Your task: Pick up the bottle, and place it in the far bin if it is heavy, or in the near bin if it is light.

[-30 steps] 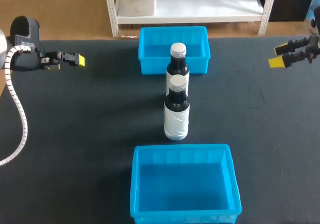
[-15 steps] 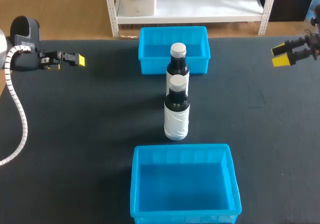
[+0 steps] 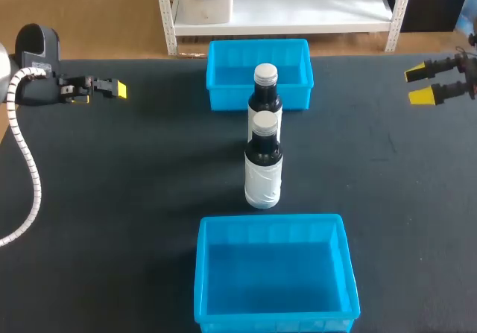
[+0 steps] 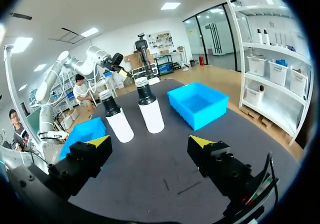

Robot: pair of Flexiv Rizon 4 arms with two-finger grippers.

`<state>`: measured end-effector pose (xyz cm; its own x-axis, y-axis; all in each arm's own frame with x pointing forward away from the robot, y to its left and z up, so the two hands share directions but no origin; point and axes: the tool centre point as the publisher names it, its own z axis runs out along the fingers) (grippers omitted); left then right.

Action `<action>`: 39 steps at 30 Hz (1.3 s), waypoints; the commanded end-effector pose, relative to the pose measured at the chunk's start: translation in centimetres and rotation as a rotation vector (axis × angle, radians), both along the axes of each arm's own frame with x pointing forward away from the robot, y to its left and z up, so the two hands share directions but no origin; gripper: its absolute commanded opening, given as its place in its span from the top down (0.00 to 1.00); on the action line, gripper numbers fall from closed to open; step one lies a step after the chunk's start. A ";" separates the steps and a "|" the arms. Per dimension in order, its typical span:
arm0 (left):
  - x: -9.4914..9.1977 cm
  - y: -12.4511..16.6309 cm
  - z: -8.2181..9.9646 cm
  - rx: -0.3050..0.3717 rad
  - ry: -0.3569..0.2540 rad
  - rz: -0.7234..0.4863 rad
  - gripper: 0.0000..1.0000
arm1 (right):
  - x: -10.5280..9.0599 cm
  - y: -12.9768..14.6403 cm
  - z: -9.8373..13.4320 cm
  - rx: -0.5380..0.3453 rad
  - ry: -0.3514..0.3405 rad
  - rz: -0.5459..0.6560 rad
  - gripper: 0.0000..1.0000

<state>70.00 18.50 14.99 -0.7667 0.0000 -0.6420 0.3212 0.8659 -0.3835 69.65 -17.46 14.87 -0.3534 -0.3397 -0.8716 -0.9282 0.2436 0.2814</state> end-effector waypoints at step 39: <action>0.0 0.0 0.0 0.000 0.000 0.000 0.00 | -0.8 1.8 -0.6 0.058 -0.145 0.098 0.00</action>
<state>70.00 18.50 14.99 -0.7667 0.0000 -0.6420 0.3212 0.8659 -0.3835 69.01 -15.62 14.25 -0.1910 -0.3142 -0.9300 -0.9786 0.1348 0.1554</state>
